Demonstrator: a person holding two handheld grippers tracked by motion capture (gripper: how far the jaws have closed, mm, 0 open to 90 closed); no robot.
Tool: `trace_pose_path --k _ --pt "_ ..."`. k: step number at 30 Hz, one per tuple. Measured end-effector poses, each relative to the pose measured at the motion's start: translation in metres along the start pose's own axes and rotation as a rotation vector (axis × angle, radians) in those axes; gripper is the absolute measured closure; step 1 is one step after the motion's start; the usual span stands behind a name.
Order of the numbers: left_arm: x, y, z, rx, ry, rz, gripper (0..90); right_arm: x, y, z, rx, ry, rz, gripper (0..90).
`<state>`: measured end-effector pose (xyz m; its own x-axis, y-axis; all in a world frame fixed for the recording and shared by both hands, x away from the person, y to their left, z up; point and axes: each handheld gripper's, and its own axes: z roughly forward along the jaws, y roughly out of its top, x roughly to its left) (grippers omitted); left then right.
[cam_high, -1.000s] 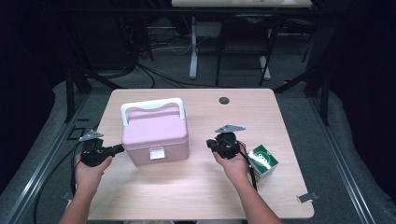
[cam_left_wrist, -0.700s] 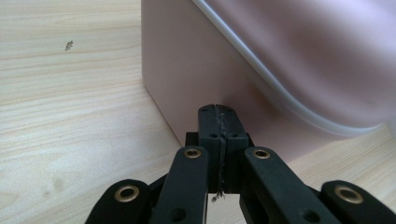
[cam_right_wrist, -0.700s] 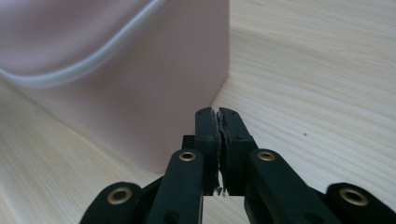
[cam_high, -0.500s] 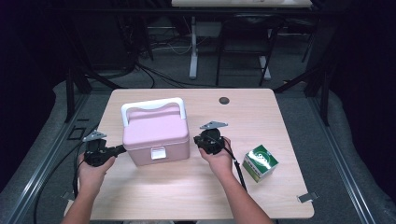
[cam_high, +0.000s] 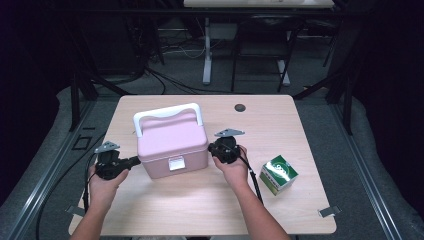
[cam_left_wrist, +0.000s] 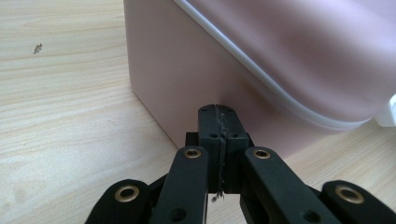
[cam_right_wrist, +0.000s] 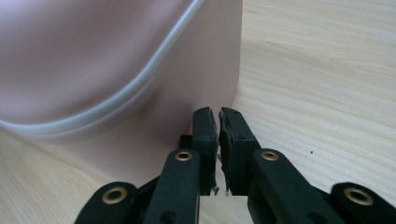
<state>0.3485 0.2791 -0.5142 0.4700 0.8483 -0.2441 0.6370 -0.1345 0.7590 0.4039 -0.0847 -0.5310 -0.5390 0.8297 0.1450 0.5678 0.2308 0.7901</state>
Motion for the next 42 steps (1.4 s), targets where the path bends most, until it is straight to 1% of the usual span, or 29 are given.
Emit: trace_pose_path --k 1,2,3,4,5,6,7,8,11,12,13,14,17,19,22,24,25,26,27,28,29,32,33,34,35,39,41,42 --pt "0.000 0.000 0.000 0.000 0.000 0.000 90.0 0.000 0.000 0.000 0.000 0.000 0.000 86.0" --pt "-0.001 0.000 0.000 0.001 -0.001 -0.004 90.0 -0.001 0.000 0.000 0.001 0.016 0.012 89.4" --pt "-0.001 0.000 0.000 0.001 -0.001 -0.004 90.0 -0.001 0.000 0.000 0.001 0.016 0.012 89.4" --pt "-0.002 0.000 0.000 0.000 0.004 -0.006 90.0 0.000 0.000 -0.001 0.002 0.033 0.004 90.0" --pt "-0.002 0.000 0.000 0.000 0.007 -0.009 90.0 0.000 0.000 -0.001 0.002 0.033 0.004 90.0" --pt "-0.003 -0.001 0.000 -0.001 0.012 -0.011 90.0 0.002 0.000 -0.002 0.007 0.010 0.000 90.0" --pt "-0.003 -0.001 0.000 -0.001 0.012 -0.011 90.0 0.002 0.000 -0.002 0.007 0.010 0.000 90.0" --pt "-0.003 -0.001 0.000 -0.003 0.012 -0.016 90.0 0.002 0.000 -0.004 0.022 0.014 -0.005 90.0" --pt "-0.003 -0.001 -0.001 -0.003 0.012 -0.018 90.0 0.004 -0.001 -0.006 0.028 0.026 -0.013 90.0" --pt "-0.003 -0.002 -0.001 -0.004 0.015 -0.017 90.0 0.007 -0.001 -0.008 0.034 0.018 -0.027 90.0" --pt "-0.003 -0.002 -0.001 -0.004 0.015 -0.017 90.0 0.007 -0.001 -0.008 0.034 0.018 -0.027 90.0" --pt "-0.004 -0.002 -0.002 -0.003 0.012 -0.018 90.0 0.010 -0.002 -0.011 0.037 -0.004 -0.030 90.0" --pt "-0.005 -0.003 -0.002 0.000 0.002 -0.019 90.0 0.011 -0.005 -0.014 0.035 -0.007 -0.022 90.0" --pt "-0.007 -0.004 -0.003 0.007 -0.007 -0.016 90.0 0.012 -0.009 -0.018 0.033 -0.004 0.000 90.0" --pt "-0.010 -0.005 -0.003 0.002 -0.006 -0.007 90.0 0.013 -0.013 -0.023 0.024 -0.001 0.000 90.0" --pt "-0.014 -0.006 -0.004 0.014 -0.013 0.009 90.0 0.014 -0.018 -0.029 0.019 -0.009 0.008 90.0" --pt "-0.014 -0.006 -0.004 0.014 -0.013 0.009 90.0 0.014 -0.018 -0.029 0.019 -0.009 0.008 90.0" --pt "-0.015 -0.007 -0.004 0.011 -0.015 0.010 90.0 0.014 -0.022 -0.034 0.019 -0.008 0.007 90.0" --pt "-0.017 -0.007 -0.005 0.018 -0.017 0.016 90.0 0.014 -0.022 -0.034 0.019 -0.008 0.007 90.0" --pt "-0.021 -0.009 -0.005 0.022 -0.023 0.028 90.0 0.015 -0.025 -0.041 0.020 -0.005 0.010 90.0" --pt "-0.021 -0.009 -0.005 0.022 -0.023 0.028 90.0 0.015 -0.025 -0.041 0.020 -0.005 0.010 90.0" --pt "-0.028 -0.011 -0.006 0.033 -0.049 0.037 90.0 0.016 -0.031 -0.055 0.021 -0.013 0.001 90.0" --pt "-0.030 -0.011 -0.006 0.036 -0.050 0.042 90.0 0.015 -0.032 -0.057 0.022 -0.015 -0.001 90.0" --pt "-0.034 -0.011 -0.005 0.040 -0.041 0.050 90.0 0.015 -0.033 -0.060 0.027 -0.018 -0.006 90.0" --pt "-0.036 -0.010 -0.005 0.042 -0.039 0.054 90.0 0.014 -0.035 -0.063 0.029 -0.013 -0.008 90.0" --pt "-0.041 -0.010 -0.005 0.050 -0.033 0.069 90.0 0.012 -0.039 -0.067 0.020 -0.018 -0.006 90.0" --pt "-0.041 -0.011 -0.004 0.045 -0.038 0.061 90.0 0.009 -0.039 -0.067 0.013 -0.009 -0.009 90.0" --pt "-0.041 -0.011 -0.004 0.044 -0.041 0.058 90.0 0.007 -0.039 -0.065 0.010 -0.002 0.004 90.0"
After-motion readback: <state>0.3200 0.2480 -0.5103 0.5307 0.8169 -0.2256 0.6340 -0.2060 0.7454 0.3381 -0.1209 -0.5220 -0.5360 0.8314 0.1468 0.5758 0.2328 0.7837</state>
